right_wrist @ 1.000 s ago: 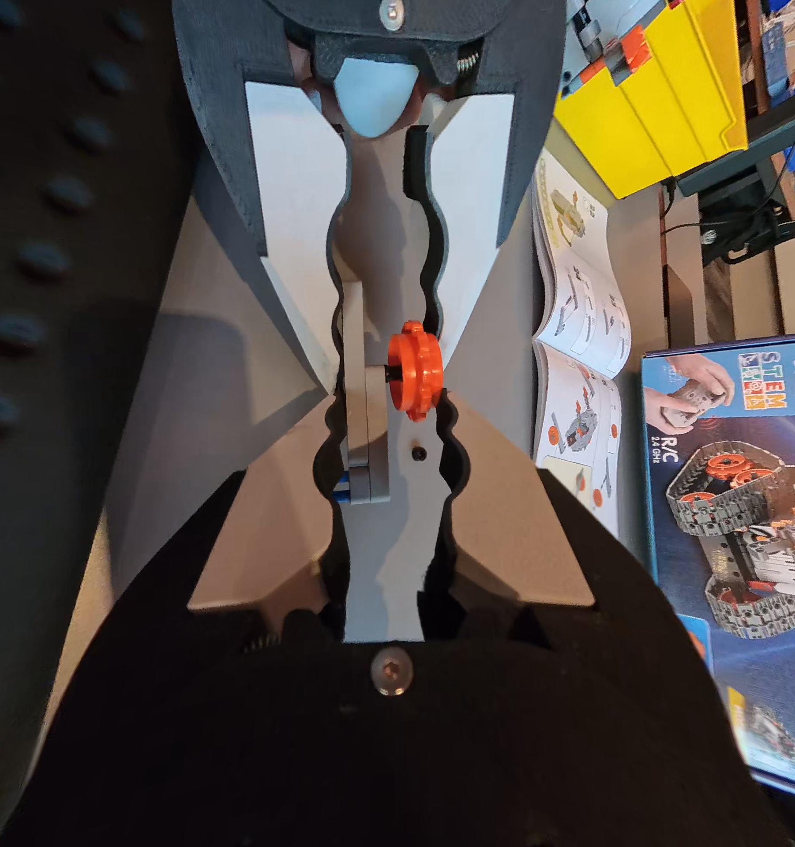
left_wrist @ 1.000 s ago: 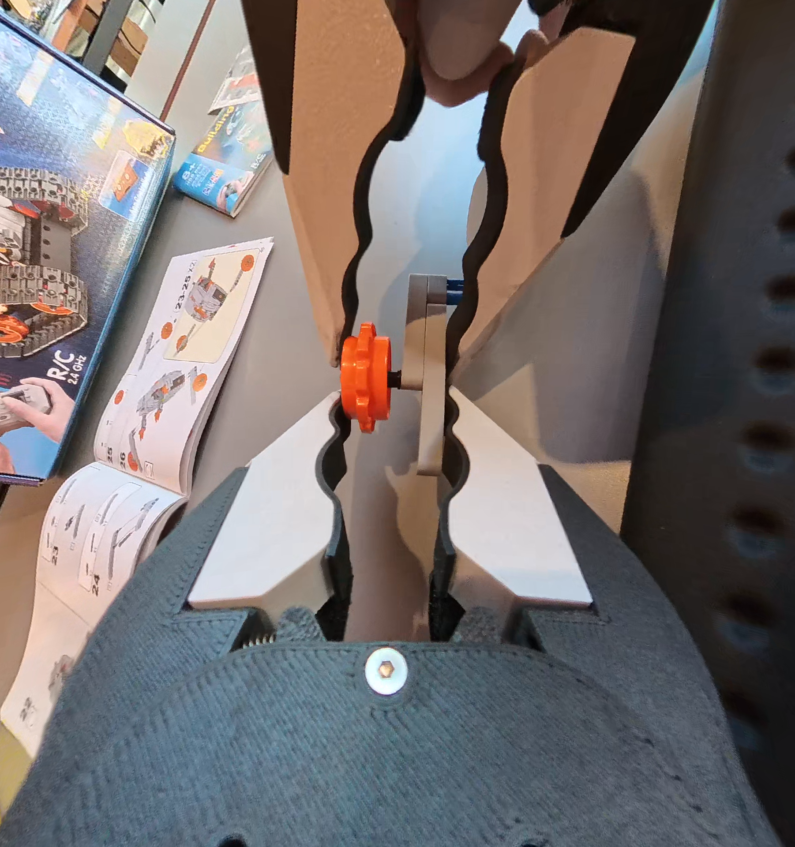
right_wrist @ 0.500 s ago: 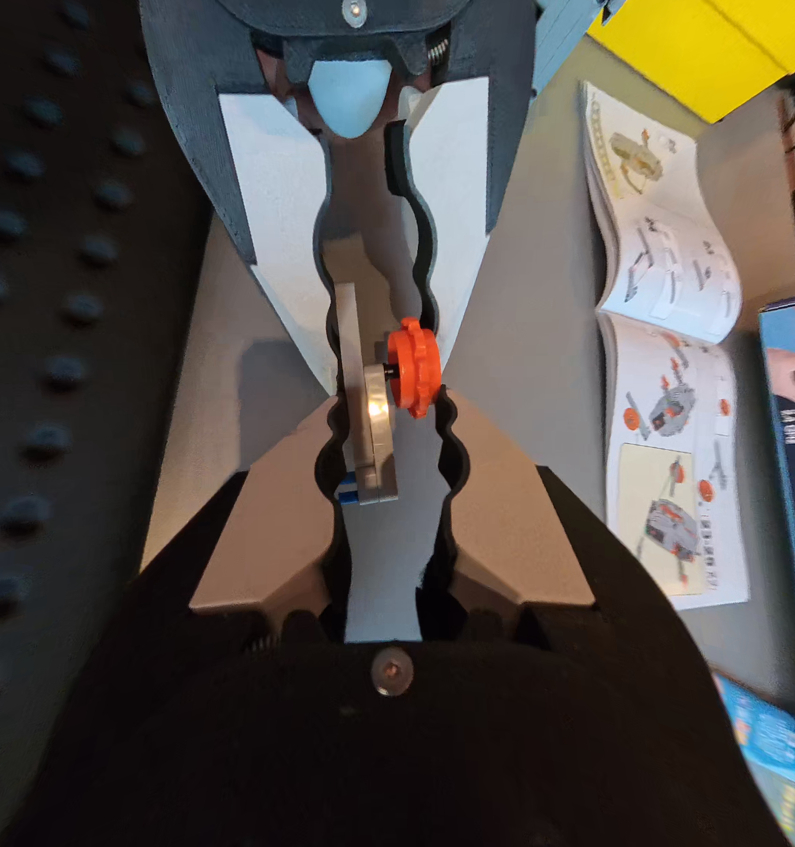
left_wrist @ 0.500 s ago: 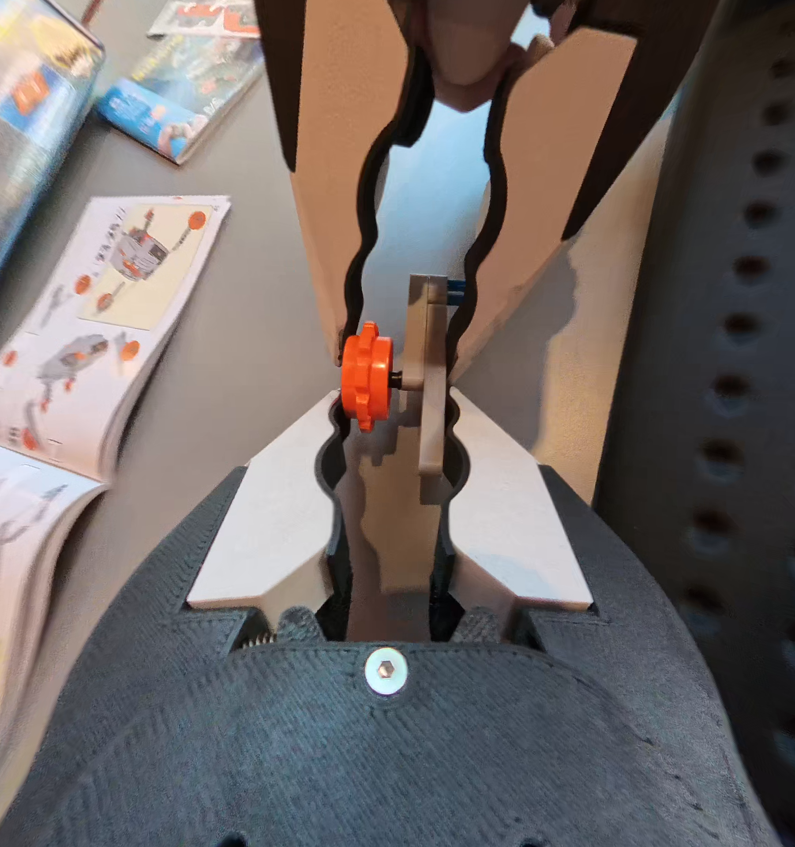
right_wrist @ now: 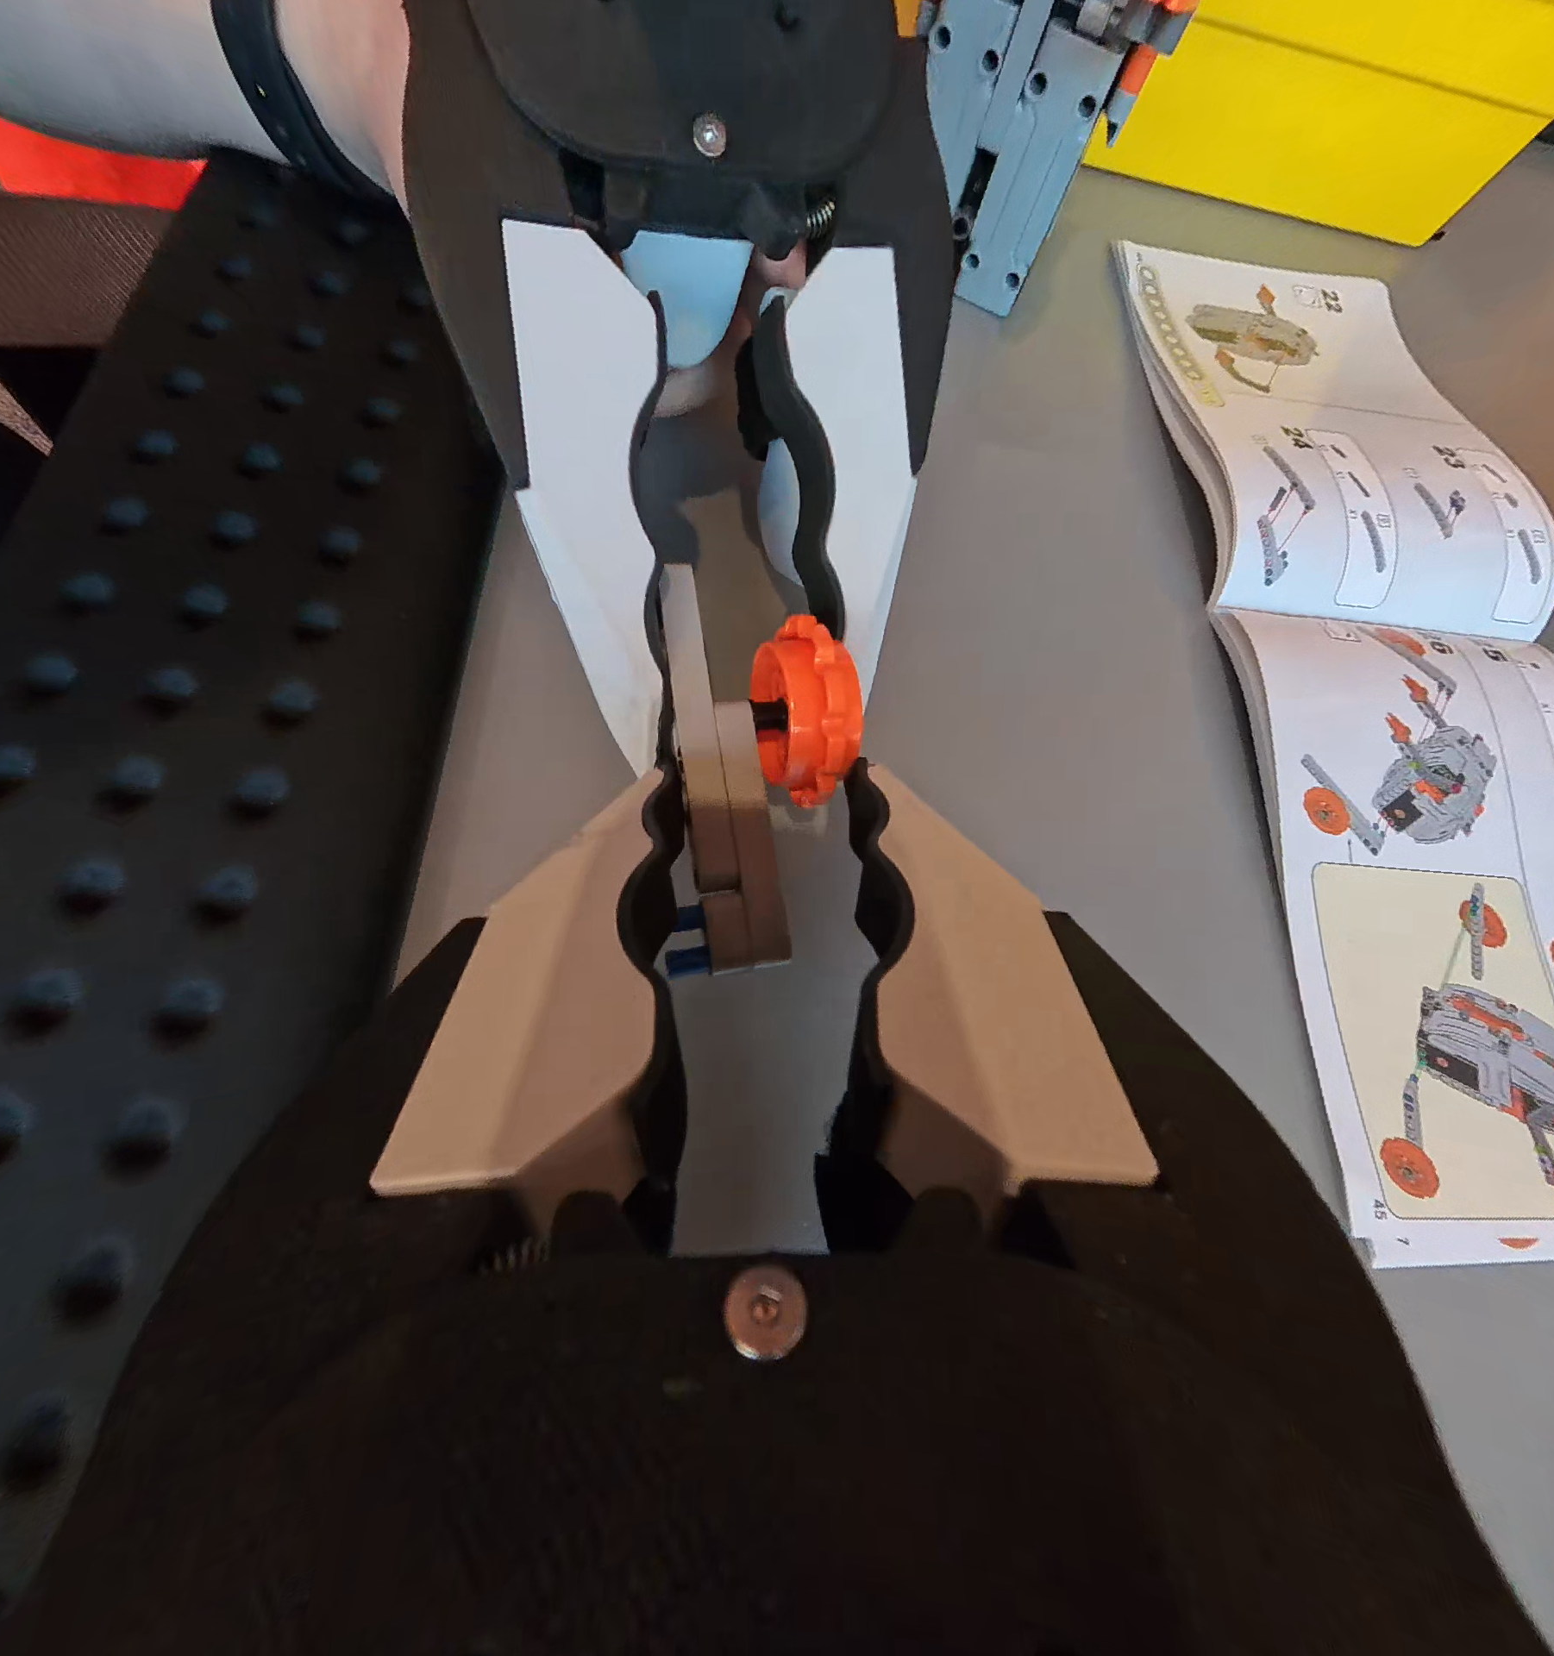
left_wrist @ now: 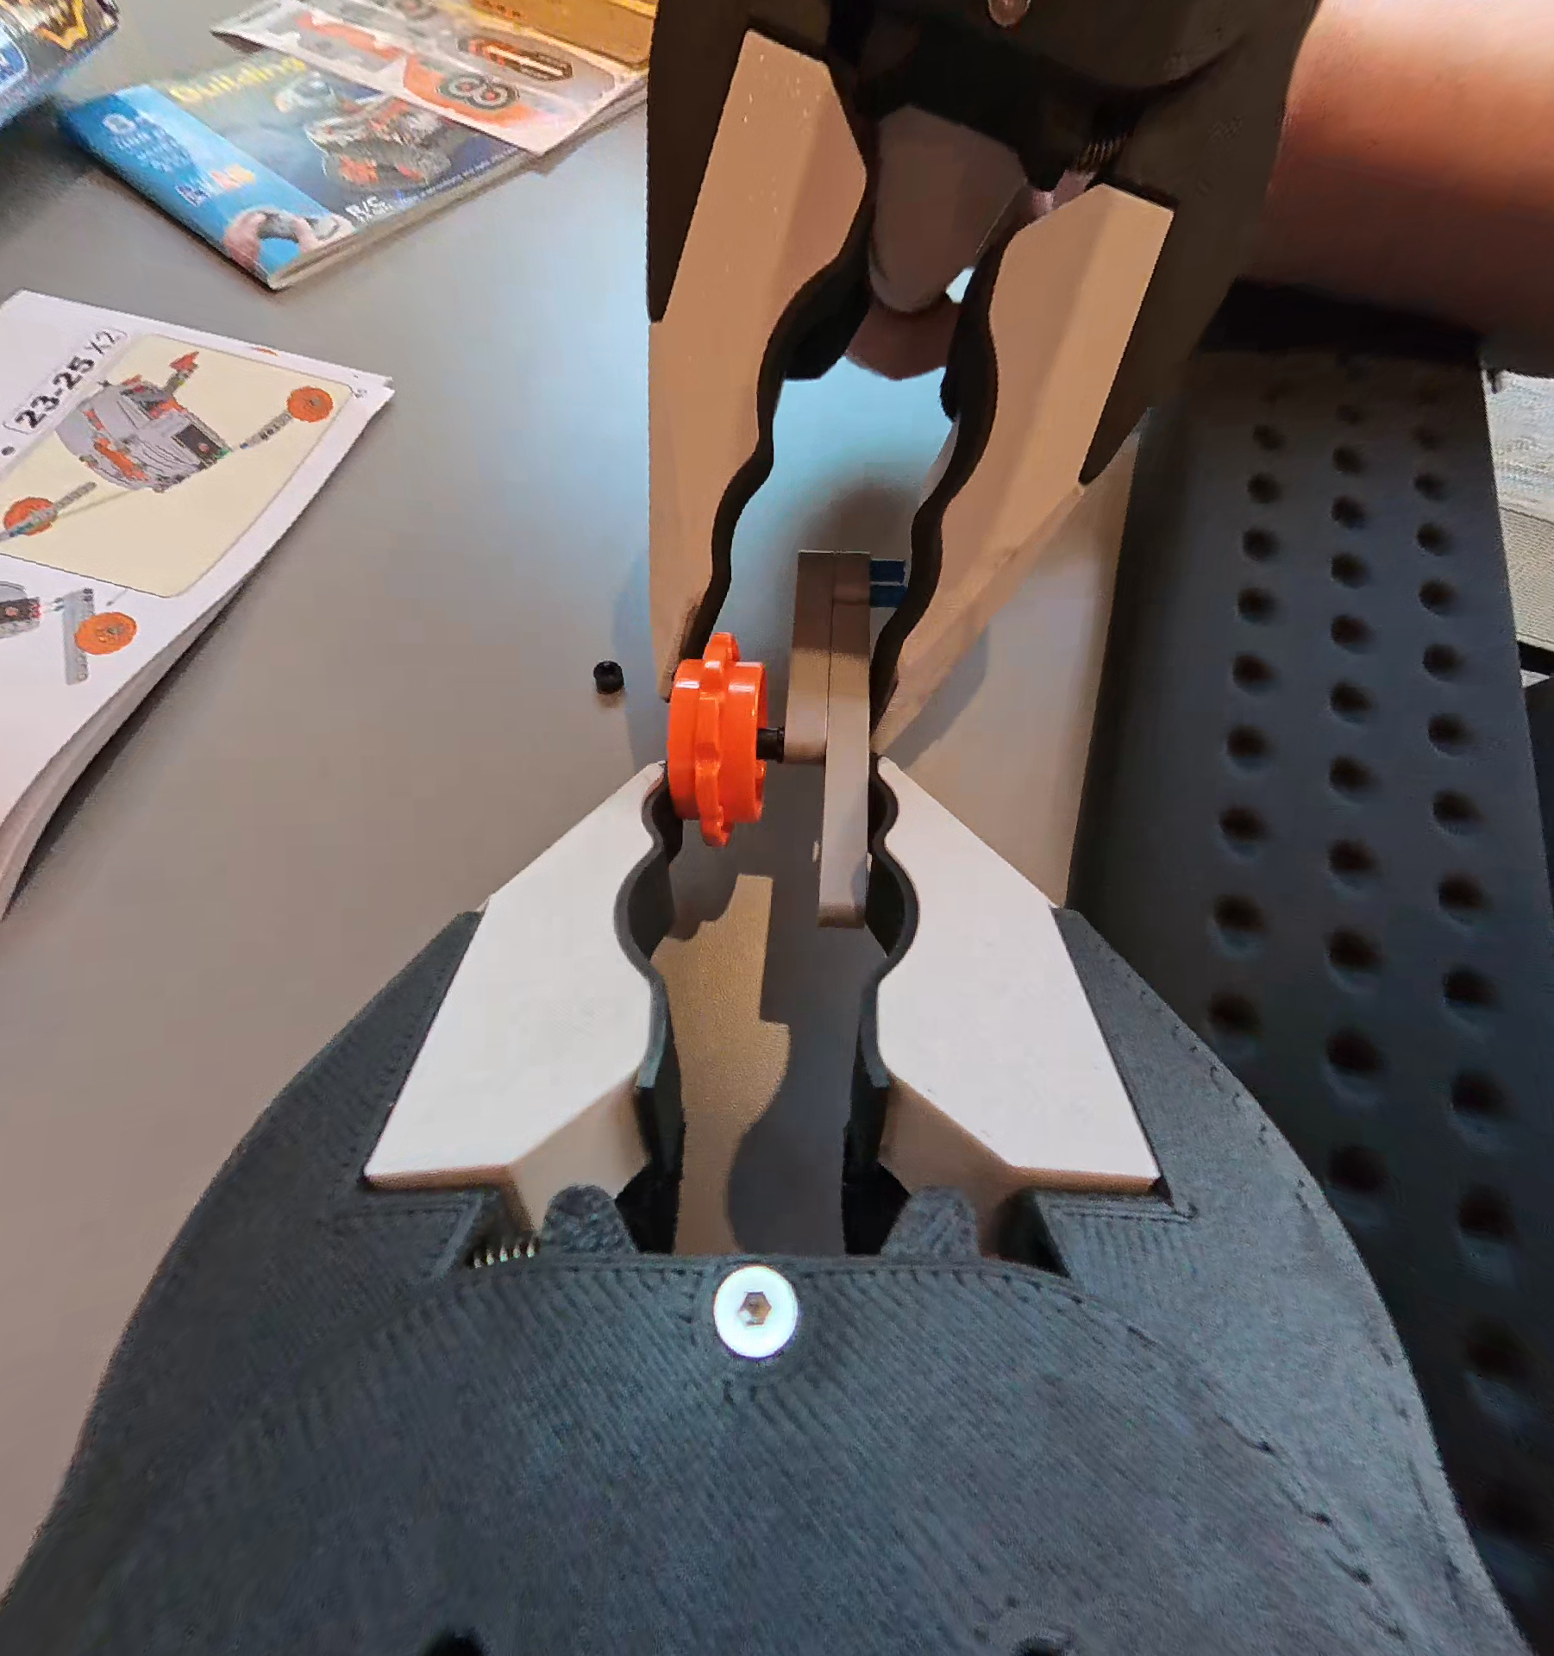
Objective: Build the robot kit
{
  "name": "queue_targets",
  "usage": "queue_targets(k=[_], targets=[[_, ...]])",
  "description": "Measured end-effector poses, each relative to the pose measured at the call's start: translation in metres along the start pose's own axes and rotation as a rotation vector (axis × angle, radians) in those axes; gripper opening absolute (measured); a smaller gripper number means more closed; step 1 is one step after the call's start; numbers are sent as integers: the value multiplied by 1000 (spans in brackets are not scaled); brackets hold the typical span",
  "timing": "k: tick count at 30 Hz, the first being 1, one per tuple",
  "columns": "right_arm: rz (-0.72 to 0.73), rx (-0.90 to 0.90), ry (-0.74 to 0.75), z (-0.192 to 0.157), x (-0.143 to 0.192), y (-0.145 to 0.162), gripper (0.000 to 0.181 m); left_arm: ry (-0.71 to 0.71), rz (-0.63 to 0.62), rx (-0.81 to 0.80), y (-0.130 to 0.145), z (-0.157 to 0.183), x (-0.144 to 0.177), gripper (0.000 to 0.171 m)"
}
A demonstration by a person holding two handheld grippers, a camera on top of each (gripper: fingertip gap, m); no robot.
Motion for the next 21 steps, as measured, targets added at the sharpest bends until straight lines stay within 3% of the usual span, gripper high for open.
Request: queue_targets(k=[12,21], targets=[[70,-7,-29,-1,4,-4,36,-67,17,-100,-7,2,6,38],[80,138,38,-11,7,-6,36,-170,-17,-344,-11,10,8,38]])
Point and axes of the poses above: each gripper's, where its closed fingertips meet, x back along the fingers, y out of its underside, z = x × y across the jaws, the point moved 4 cm from there along x, back along the fingers, and after that the axes turned 12 degrees about -x, right-handed, at the moved point
